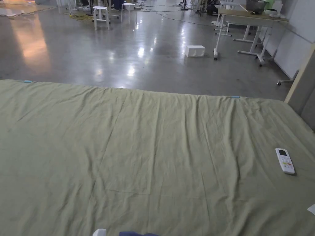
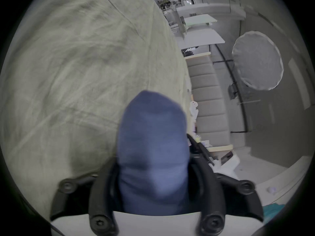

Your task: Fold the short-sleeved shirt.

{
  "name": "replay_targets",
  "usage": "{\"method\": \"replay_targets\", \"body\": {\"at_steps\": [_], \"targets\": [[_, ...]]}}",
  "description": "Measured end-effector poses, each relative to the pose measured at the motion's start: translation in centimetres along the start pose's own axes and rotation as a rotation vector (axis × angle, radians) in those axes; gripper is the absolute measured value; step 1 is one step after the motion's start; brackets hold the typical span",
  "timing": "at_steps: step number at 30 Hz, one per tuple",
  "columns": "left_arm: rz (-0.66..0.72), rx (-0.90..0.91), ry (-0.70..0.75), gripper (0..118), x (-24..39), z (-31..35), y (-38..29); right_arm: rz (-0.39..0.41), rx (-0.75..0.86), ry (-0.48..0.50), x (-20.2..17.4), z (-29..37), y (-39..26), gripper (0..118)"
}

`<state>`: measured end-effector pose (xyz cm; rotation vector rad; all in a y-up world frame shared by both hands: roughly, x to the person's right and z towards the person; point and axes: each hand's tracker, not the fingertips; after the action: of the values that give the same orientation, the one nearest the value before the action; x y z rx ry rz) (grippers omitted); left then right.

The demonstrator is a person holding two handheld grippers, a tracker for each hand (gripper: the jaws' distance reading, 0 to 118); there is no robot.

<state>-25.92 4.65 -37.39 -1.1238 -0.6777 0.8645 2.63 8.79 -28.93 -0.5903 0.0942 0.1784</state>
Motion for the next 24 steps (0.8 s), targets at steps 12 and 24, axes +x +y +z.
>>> {"method": "replay_targets", "body": {"at_steps": [12, 24], "targets": [[0.151, 0.075, -0.196, 22, 0.2, 1.5, -1.1, -0.016, 0.023, 0.008, 0.3, 0.4, -0.3, 0], [0.091, 0.169, -0.104, 22, -1.1, 14.0, 2.5, -0.063, 0.205, -0.043, 6.7, 3.1, 8.8, 0]]}}
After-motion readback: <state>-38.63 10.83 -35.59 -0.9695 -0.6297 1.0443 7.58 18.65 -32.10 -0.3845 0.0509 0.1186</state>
